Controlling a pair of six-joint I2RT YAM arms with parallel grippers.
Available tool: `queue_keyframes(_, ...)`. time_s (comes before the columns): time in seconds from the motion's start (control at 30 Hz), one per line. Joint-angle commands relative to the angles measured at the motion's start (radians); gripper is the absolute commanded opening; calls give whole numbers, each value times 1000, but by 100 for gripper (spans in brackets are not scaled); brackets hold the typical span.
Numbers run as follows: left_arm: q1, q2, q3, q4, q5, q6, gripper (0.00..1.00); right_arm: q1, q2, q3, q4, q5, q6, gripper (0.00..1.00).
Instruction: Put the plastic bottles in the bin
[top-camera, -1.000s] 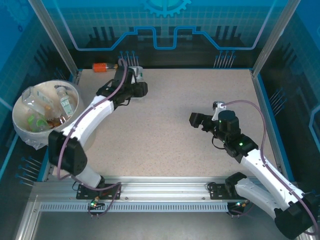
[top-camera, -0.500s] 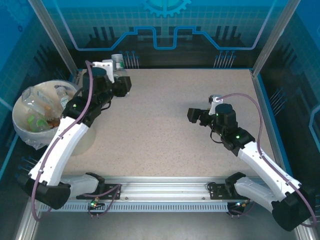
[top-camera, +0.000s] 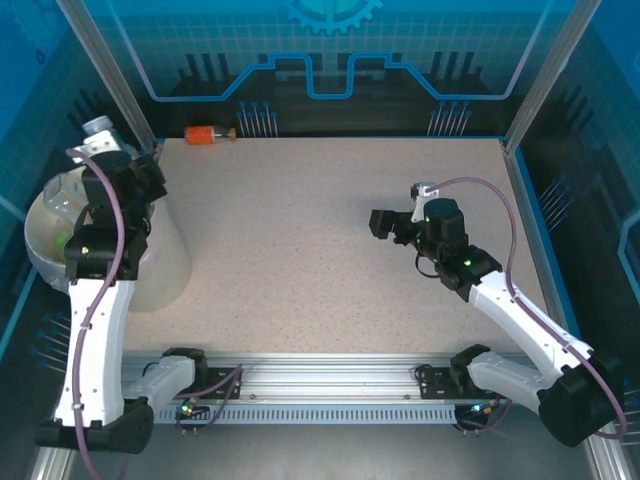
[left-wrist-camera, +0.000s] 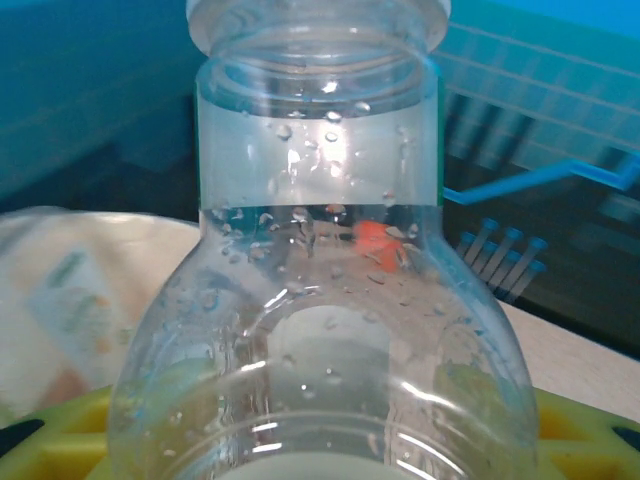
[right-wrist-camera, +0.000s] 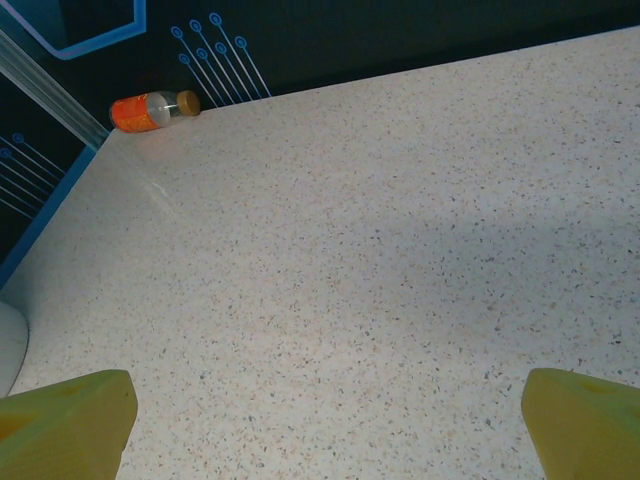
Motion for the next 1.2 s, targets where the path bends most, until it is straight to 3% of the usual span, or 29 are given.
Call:
queue_keyframes(0.0,65,-8,0,-3,-128,40,43,-5,14,35,32,-3,-9,100)
queue_keyframes(0.17,120,-35,-68,70,-316,57,43,-5,55,78,19,-29,-41,100)
queue_keyframes(0.43,339,-59,-174,96,-260,-100,41,-5,154,210,-87,-129,-81,100)
queue_keyframes(0.7,490,-57,-218,62,-146,-202,49,-5,157,197,-62,-139,-39,100)
queue_keyframes(0.77,518,-54,-220,52,-100,-228,55,-6,156,194,-61,-135,-36,100)
queue_keyframes(0.83,525,-46,-211,29,-68,-246,72,-5,157,195,-62,-133,-36,100)
queue_keyframes(0.97,525,-44,-183,0,-23,-255,85,-6,156,200,-64,-131,-37,100)
queue_keyframes(1.03,525,-46,-160,-18,3,-260,98,-5,156,199,-64,-129,-38,100)
queue_keyframes(1.17,525,-51,-109,-46,58,-266,99,-5,158,196,-65,-132,-33,100)
